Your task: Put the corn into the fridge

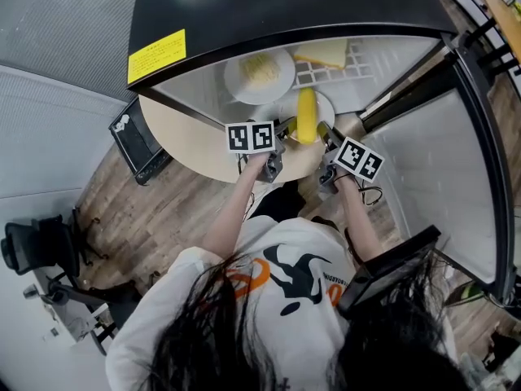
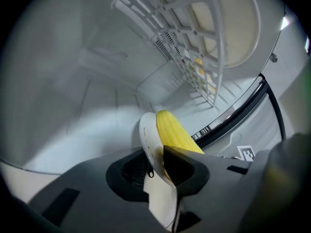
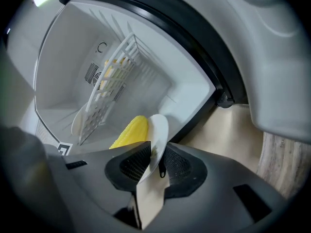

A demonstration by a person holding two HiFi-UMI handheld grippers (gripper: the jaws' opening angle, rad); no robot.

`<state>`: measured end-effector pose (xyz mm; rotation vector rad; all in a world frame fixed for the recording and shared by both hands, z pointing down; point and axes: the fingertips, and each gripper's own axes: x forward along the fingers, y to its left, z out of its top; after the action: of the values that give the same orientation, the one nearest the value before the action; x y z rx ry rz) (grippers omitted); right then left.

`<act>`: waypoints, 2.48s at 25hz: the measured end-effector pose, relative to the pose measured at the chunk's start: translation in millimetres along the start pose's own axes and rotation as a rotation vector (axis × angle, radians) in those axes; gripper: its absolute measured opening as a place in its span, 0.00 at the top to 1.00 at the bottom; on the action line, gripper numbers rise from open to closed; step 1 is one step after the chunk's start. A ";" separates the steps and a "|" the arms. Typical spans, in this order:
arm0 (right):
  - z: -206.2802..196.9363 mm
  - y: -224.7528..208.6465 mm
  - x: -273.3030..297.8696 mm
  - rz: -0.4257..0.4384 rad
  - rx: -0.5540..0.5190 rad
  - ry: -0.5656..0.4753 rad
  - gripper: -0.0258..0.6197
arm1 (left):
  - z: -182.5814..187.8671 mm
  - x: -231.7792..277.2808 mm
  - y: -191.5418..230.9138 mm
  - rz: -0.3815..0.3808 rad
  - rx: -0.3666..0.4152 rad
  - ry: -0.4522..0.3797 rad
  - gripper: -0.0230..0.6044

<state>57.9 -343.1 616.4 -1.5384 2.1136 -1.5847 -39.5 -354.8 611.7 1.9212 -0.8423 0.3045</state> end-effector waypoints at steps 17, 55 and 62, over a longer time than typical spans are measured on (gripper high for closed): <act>10.7 -13.2 12.5 -0.117 0.302 -0.180 0.87 | 5.7 5.9 14.7 0.183 0.025 0.016 0.75; 33.3 -12.5 19.3 -0.255 -0.144 -0.103 0.81 | -41.2 10.8 -12.9 -0.060 -0.214 0.024 0.95; 24.1 -10.1 19.5 -0.275 -0.101 -0.099 0.79 | -14.8 7.6 4.4 -0.014 -0.255 -0.043 0.95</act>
<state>68.9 -373.4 622.0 -1.9703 2.0295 -1.4577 -34.8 -346.5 626.1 1.6998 -0.8523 0.1399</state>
